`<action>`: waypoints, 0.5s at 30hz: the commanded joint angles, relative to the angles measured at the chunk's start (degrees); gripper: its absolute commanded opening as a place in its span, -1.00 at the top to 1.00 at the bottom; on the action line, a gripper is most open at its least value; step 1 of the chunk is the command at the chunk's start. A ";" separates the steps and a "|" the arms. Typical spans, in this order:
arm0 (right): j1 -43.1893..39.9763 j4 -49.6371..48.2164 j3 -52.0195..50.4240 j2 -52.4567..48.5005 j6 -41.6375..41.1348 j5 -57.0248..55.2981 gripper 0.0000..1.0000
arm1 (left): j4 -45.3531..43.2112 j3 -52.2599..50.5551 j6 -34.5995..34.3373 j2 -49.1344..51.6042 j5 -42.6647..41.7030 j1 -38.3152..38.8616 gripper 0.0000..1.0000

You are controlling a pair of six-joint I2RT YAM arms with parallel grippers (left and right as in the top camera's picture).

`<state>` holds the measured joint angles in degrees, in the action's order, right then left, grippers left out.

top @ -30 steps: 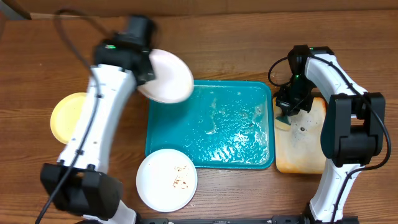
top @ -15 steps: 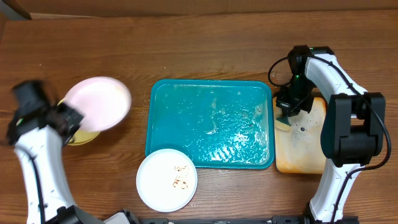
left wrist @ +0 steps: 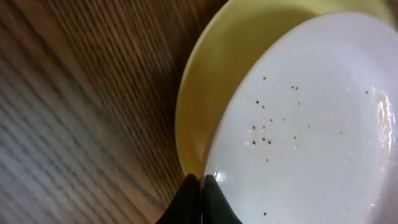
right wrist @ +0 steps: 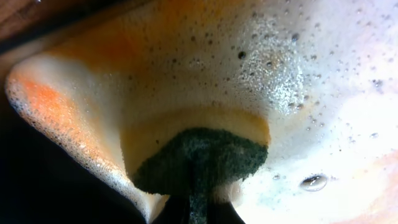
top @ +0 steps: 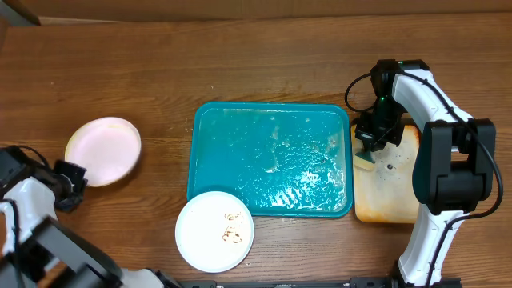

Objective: Clean dirty plates on tray and stack at the side
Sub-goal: 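Carry the white plate left and stack it on the yellow plate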

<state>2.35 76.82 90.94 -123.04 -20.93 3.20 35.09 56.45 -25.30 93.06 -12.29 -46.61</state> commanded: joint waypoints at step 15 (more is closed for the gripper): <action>0.13 0.55 -0.13 1.44 0.37 0.33 0.92 | -2.93 3.37 -0.24 6.95 0.44 0.26 0.00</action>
<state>2.35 77.52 90.94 -123.04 -20.88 3.18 31.64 57.23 -25.32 99.31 -12.43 -46.61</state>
